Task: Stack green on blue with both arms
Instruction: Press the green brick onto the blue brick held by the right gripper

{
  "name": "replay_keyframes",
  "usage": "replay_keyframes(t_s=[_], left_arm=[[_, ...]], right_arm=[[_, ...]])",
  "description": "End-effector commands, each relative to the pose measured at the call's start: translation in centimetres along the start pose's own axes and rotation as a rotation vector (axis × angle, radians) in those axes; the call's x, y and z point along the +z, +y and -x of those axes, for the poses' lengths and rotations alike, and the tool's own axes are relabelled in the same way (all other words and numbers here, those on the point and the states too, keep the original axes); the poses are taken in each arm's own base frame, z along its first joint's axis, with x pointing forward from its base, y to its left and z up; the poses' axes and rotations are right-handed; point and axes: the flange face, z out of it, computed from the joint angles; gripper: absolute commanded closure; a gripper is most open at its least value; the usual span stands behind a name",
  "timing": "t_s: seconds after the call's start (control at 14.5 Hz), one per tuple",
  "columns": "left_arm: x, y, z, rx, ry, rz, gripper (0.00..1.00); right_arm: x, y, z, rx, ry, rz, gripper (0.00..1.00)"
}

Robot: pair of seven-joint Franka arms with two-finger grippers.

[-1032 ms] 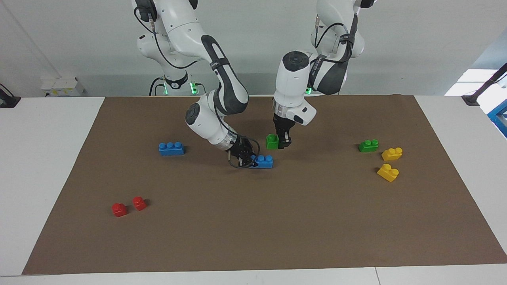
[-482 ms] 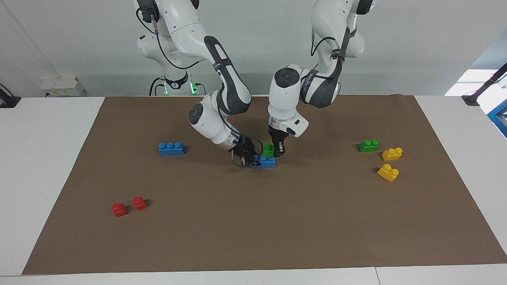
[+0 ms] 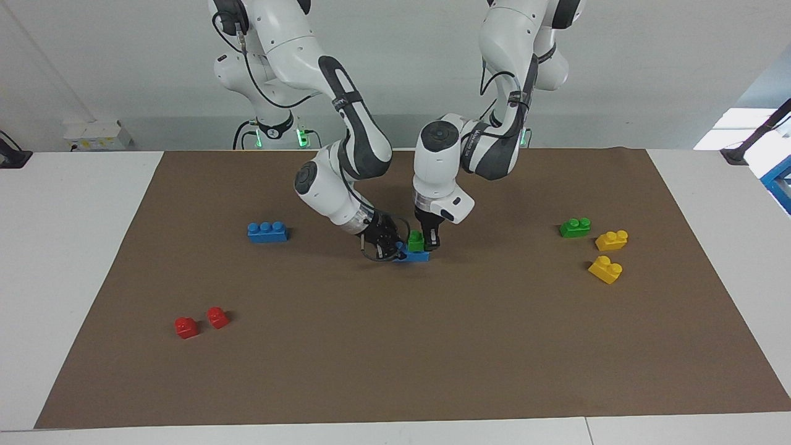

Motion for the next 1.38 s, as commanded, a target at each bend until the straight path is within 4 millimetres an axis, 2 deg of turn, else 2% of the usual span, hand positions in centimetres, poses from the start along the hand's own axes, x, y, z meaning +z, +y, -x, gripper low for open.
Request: replay_keyframes(t_s=[0.0, 0.14, 0.55, 0.89, 0.96, 1.03, 1.31], left_arm=[[0.8, -0.9, -0.2, -0.001, 0.02, 0.011, 1.0], [0.9, -0.9, -0.2, 0.0, 0.013, 0.02, 1.0], [2.9, -1.7, -0.4, 0.021, 0.029, 0.024, 1.0], [3.0, -1.6, -0.6, 0.043, 0.042, 0.033, 1.0], [2.9, -1.5, -0.5, 0.044, 0.042, 0.034, 0.64], [2.7, -1.5, -0.5, 0.045, 0.043, 0.033, 0.01], [1.6, -1.2, -0.9, 0.043, 0.038, 0.045, 0.0]], right_arm=[[0.2, 0.1, -0.4, -0.011, -0.005, -0.017, 1.0], [0.2, 0.1, -0.4, -0.011, -0.005, -0.017, 1.0], [0.1, 0.0, -0.3, -0.012, -0.006, -0.02, 1.0], [0.2, 0.1, -0.4, -0.011, -0.005, -0.019, 1.0], [0.2, 0.1, -0.4, -0.01, -0.005, -0.019, 1.0], [0.2, 0.0, -0.3, -0.011, -0.006, -0.018, 1.0], [0.2, 0.1, -0.2, -0.016, -0.005, -0.019, 1.0]])
